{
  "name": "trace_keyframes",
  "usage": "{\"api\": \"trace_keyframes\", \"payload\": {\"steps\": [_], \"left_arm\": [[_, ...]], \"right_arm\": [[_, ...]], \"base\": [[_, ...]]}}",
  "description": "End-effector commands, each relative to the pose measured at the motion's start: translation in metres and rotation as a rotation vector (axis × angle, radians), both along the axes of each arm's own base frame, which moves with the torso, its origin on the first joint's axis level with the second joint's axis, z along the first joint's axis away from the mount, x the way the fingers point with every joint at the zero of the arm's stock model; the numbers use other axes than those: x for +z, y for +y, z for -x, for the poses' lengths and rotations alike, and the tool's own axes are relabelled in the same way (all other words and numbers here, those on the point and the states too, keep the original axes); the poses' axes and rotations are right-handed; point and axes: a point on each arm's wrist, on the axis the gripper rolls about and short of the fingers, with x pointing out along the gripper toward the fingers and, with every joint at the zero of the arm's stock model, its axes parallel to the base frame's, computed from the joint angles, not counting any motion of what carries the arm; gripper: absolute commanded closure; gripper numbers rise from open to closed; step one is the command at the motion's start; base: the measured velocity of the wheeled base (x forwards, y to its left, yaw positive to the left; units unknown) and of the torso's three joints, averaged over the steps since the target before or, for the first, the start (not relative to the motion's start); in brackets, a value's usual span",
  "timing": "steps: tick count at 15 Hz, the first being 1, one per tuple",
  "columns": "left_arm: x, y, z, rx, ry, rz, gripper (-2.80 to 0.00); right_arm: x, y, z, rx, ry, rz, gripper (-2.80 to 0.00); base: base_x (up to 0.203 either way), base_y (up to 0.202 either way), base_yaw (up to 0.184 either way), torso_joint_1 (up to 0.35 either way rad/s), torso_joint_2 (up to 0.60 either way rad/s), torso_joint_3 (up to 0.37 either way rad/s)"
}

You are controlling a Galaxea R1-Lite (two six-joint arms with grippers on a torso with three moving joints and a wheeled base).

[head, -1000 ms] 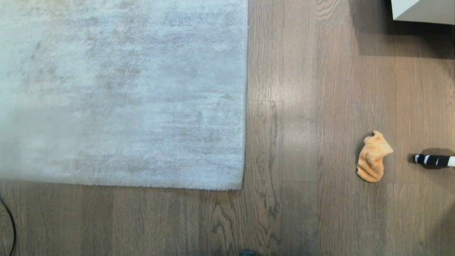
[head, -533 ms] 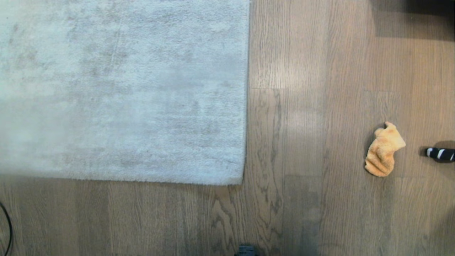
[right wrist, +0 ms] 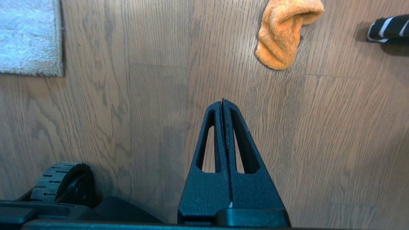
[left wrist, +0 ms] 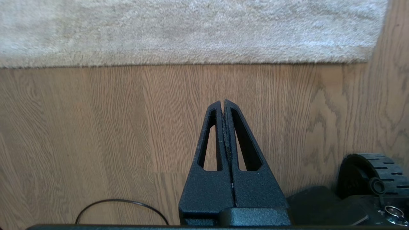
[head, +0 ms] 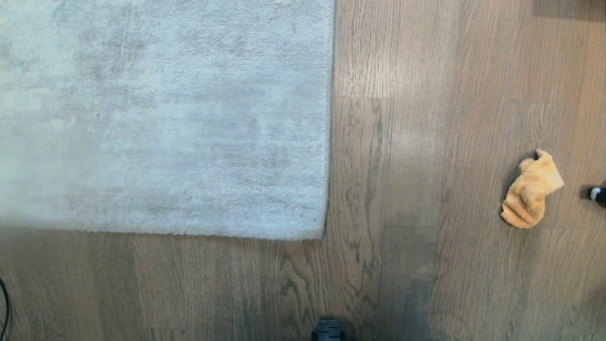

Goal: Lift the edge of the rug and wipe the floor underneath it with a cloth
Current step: Lift up the carpet

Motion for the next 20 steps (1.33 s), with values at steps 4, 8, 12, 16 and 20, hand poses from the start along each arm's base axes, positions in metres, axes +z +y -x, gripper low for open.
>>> {"api": "trace_keyframes", "payload": {"steps": [4, 8, 12, 16, 20], "left_arm": [[0.0, 0.0, -0.0001, 0.0, 0.001, 0.005, 0.0], [0.0, 0.0001, -0.0001, 0.002, 0.001, 0.013, 0.0], [0.0, 0.0002, -0.0001, 0.008, 0.001, 0.033, 0.0], [0.0, 0.0002, -0.0001, 0.008, 0.001, 0.028, 0.0], [0.0, 0.0002, -0.0001, 0.008, 0.001, 0.031, 0.0]], "right_arm": [[0.0, 0.0, 0.0, 0.0, 0.0, 0.0, 0.0], [0.0, 0.0, 0.0, 0.0, 0.0, 0.0, 0.0], [-0.0001, 0.0, -0.0001, 0.0, 0.002, 0.0, 0.0], [-0.0001, 0.0, 0.0, 0.0, 0.001, 0.0, 0.0], [-0.0001, 0.0, -0.0001, 0.0, 0.003, 0.0, 0.0]], "base": [[0.0, 0.0, 0.0, 0.0, 0.0, -0.197], [0.0, 0.0, 0.0, 0.003, 0.0, -0.116], [0.0, 0.0, 0.0, 0.0, 0.0, 0.0], [0.0, 0.0, 0.0, 0.0, 0.0, 0.0], [0.0, 0.0, 0.0, 0.0, 0.0, 0.0]]}}
